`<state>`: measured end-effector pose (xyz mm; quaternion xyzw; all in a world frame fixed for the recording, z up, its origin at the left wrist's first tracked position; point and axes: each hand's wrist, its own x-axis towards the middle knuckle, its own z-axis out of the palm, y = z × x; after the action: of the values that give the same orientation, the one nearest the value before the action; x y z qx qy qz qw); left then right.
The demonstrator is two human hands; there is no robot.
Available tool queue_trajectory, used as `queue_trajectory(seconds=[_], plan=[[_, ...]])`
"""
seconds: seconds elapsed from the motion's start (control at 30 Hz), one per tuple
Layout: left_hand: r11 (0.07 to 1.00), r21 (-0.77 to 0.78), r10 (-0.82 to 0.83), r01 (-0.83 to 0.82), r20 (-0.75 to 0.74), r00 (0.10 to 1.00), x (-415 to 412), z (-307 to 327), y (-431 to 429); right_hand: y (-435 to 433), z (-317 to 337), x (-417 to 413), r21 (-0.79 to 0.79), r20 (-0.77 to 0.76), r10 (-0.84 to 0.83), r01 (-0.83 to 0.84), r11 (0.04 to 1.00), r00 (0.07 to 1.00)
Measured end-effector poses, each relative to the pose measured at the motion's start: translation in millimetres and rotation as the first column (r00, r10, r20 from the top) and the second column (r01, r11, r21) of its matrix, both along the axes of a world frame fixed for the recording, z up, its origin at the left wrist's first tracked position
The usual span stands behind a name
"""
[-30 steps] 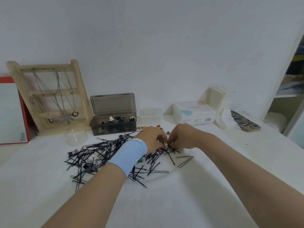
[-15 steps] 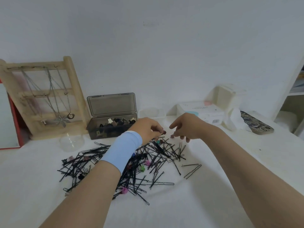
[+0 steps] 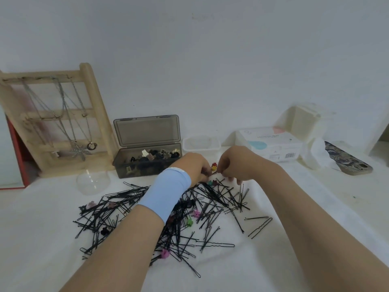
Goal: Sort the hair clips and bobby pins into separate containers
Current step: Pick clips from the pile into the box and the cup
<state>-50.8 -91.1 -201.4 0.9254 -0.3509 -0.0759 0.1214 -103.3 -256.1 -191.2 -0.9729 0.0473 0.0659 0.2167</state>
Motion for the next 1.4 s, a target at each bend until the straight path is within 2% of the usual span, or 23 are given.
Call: queue_trajectory(seconds=[0.23,0.37,0.53,0.67,0.77,1.03,1.2,1.27,1.33,1.4], plan=[[0.97,-0.225,0.086,-0.094,-0.049,0.995,-0.5,6.1,25.4,13.9,4.1,1.0,0.077,0.108,-0.011,0.002,0.997,0.994],[0.937,-0.325,0.093,-0.129,-0.126,0.988,-9.0,22.2,67.5,44.0,8.6,6.2,0.142,0.161,0.047,-0.071,0.987,0.986],[0.875,-0.432,0.201,-0.22,-0.089,0.976,-10.7,39.7,141.8,108.4,20.2,18.7,0.125,0.26,0.211,-0.249,0.96,0.942],[0.848,-0.4,0.39,-0.349,0.023,0.92,4.5,36.2,200.6,163.8,26.6,34.7,0.124,0.333,0.278,-0.334,0.934,0.901],[0.813,-0.383,0.481,-0.438,0.017,0.877,15.8,24.3,232.0,201.0,32.2,49.1,0.094,0.363,0.335,-0.392,0.915,0.87],[0.69,-0.573,0.451,-0.443,-0.139,0.882,24.3,1.4,268.5,273.4,32.8,85.2,-0.147,0.275,0.48,-0.457,0.877,0.833],[0.608,-0.622,0.484,-0.493,-0.202,0.852,29.6,-5.4,284.2,277.3,22.4,90.9,0.005,0.264,0.418,-0.435,0.901,0.869],[0.615,-0.612,0.495,-0.498,-0.192,0.847,25.8,-5.6,288.1,273.4,22.9,86.4,0.032,0.299,0.392,-0.42,0.907,0.87],[0.672,-0.557,0.474,-0.488,-0.182,0.862,19.0,-1.7,290.0,268.7,25.9,78.4,0.029,0.322,0.382,-0.412,0.911,0.867],[0.749,-0.458,0.429,-0.479,-0.215,0.877,11.1,2.4,289.7,263.7,29.1,67.8,-0.002,0.268,0.401,-0.416,0.91,0.876]])
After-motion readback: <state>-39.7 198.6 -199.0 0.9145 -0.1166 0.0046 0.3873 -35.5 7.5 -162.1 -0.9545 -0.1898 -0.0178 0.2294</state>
